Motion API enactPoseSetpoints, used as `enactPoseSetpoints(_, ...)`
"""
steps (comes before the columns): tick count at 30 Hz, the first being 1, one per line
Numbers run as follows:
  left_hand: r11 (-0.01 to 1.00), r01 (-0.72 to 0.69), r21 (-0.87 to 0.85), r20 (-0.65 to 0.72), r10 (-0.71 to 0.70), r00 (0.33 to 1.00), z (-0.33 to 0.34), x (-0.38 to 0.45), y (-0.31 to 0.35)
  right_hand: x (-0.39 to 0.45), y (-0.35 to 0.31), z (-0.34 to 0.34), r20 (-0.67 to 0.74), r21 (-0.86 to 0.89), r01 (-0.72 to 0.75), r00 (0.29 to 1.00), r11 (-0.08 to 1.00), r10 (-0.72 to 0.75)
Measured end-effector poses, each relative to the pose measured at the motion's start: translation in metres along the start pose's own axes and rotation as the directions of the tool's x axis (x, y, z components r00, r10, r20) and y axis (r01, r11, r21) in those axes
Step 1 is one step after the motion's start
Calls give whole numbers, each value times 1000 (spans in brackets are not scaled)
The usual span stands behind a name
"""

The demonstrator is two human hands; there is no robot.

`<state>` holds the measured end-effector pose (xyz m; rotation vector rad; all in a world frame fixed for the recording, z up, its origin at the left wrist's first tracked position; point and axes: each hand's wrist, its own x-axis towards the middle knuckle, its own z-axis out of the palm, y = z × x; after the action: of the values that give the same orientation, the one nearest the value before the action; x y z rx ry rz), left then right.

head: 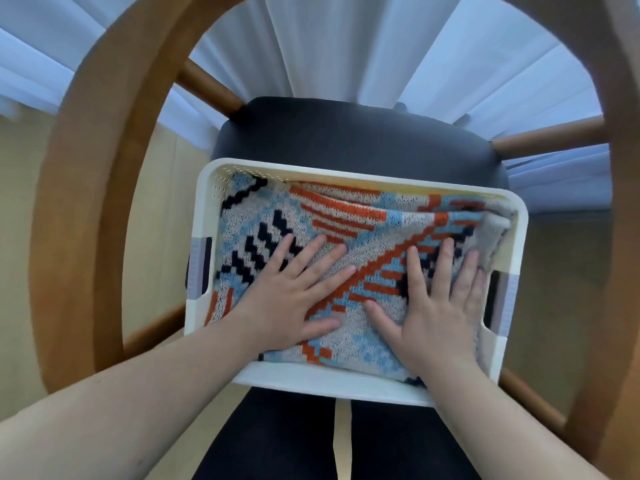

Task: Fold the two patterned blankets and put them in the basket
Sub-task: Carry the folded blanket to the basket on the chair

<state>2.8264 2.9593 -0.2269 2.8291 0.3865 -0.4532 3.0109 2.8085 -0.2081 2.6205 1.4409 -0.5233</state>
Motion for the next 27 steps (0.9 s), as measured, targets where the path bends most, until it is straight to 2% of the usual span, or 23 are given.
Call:
enactPoseSetpoints(2, 997, 65, 44, 83, -69, 994, 7, 9, -2, 13, 5, 19, 25, -21, -15, 1000, 1000, 16)
enactPoseSetpoints(5, 997, 53, 61, 136, -61, 989, 12, 11, -1, 21, 6, 28, -8, -26, -9, 1000, 1000, 9)
enactPoseSetpoints(10, 995, 97, 30, 164, -101, 981, -2, 8, -1, 17, 4, 24, -19, 16, 5, 1000, 1000, -5)
enactPoseSetpoints(15, 991, 132, -17, 213, -126, 969, -12, 9, 0, 18, 4, 20, 41, -10, 1, 999, 1000, -1)
enactPoseSetpoints(17, 988, 152, -24, 196, -144, 970, -10, 8, 2, 18, 3, 16, 42, -12, -2, 999, 1000, 2)
enactPoseSetpoints(19, 969, 243, -34, 106, -238, 965, -10, 5, 3, 12, 0, 8, -1, 4, 14, 1000, 1000, -14)
enactPoseSetpoints(21, 936, 345, -77, -1, -346, 938, -9, 3, 4, 4, 0, 3, -48, -17, 109, 993, 994, -109)
enactPoseSetpoints(22, 925, 369, -89, -3, -371, 929, -8, 4, 1, 2, 0, 4, -45, -35, 169, 984, 985, -170)
enactPoseSetpoints(24, 922, 383, -58, 46, -381, 923, -5, 7, -3, 6, 2, 12, -7, -62, 213, 977, 975, -214)
enactPoseSetpoints(27, 919, 394, -9, 110, -391, 914, -3, 9, -3, 19, 1, 7, 138, -80, 173, 977, 982, -161)
